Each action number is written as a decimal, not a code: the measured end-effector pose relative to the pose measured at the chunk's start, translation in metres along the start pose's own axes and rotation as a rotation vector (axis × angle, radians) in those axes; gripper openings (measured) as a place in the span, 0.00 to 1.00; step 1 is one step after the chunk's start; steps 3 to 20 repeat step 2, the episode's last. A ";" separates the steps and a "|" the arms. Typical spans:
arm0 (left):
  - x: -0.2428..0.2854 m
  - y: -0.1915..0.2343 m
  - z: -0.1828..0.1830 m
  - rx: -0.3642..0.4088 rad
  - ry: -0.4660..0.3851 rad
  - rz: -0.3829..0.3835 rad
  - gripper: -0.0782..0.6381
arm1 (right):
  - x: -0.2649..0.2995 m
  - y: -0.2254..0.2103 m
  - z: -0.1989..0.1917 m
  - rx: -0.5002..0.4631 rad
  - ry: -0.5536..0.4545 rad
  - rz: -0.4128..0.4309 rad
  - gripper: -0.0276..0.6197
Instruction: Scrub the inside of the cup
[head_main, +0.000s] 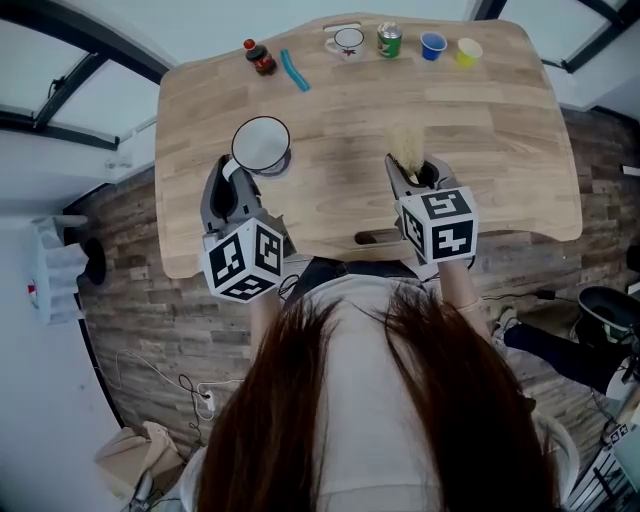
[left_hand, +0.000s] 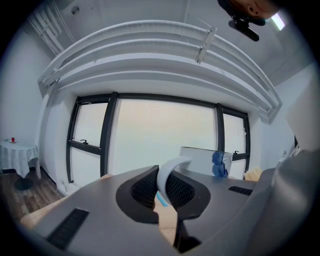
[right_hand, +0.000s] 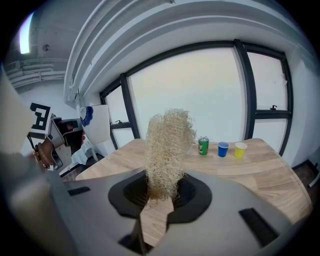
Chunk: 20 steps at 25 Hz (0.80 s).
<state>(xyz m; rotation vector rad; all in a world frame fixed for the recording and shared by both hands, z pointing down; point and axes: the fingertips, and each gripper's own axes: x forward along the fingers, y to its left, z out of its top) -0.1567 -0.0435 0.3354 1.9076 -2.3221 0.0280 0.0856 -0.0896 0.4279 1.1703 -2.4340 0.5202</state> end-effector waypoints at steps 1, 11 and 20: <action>0.000 -0.002 -0.001 0.001 0.002 -0.002 0.14 | 0.000 -0.001 -0.001 0.000 0.002 0.002 0.17; 0.000 -0.003 -0.002 0.002 0.003 -0.005 0.14 | 0.000 -0.001 -0.003 0.000 0.005 0.004 0.17; 0.000 -0.003 -0.002 0.002 0.003 -0.005 0.14 | 0.000 -0.001 -0.003 0.000 0.005 0.004 0.17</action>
